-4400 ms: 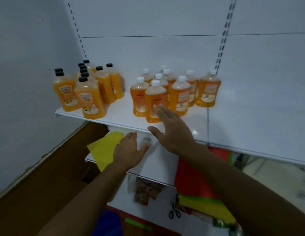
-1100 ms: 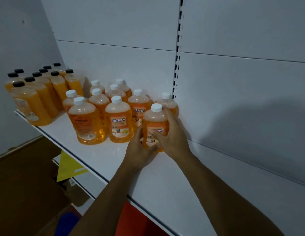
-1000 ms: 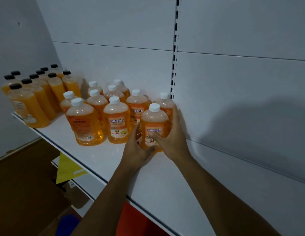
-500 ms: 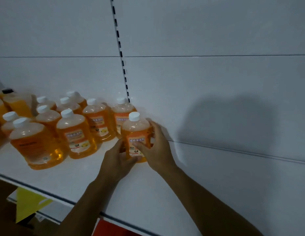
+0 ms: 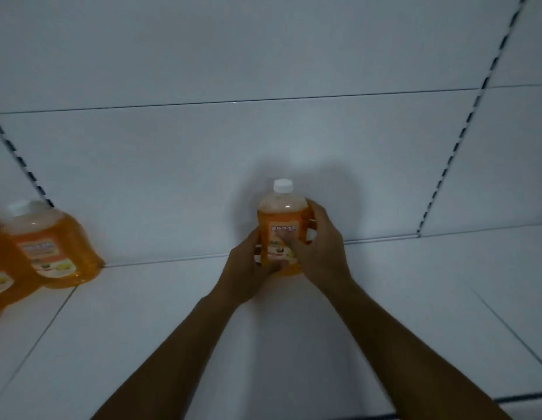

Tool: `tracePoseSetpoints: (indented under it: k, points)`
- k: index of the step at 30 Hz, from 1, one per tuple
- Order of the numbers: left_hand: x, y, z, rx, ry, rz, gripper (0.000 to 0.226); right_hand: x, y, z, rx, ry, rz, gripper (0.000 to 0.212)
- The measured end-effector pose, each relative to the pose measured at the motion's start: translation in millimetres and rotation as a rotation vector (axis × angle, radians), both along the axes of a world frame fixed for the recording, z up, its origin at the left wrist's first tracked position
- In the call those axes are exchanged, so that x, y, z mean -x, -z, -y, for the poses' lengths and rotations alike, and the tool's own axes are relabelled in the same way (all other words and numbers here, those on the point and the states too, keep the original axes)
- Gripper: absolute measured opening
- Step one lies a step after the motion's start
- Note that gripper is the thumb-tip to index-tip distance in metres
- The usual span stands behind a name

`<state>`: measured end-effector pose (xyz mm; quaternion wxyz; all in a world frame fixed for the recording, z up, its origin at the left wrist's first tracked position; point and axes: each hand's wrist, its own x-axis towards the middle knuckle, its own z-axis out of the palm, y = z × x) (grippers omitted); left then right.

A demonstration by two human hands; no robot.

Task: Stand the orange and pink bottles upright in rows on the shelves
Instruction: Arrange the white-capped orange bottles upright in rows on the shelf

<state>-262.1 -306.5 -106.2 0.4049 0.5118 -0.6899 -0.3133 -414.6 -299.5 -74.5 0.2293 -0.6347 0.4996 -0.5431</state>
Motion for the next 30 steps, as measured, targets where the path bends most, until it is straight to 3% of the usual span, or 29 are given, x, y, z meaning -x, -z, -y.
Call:
tracePoseSetpoints:
  k: [4,8,20,27,30]
  points:
    - [72,-1,11,0.017,0.078,-0.039,0.057,70,-4,1,0.025,0.086,-0.036,0.068]
    - [118,2,17,-0.028,0.026,-0.1,0.06,111,-3,10,0.011,0.071,-0.08,0.07]
    - [152,0,21,-0.051,-0.133,-0.042,0.054,143,12,34,-0.033,0.022,-0.087,0.07]
    - [153,-1,14,0.016,-0.27,0.175,0.05,136,14,35,-0.043,0.044,-0.159,0.086]
    - [133,3,1,0.015,-0.296,0.327,0.074,134,14,23,0.094,0.171,-0.228,0.1]
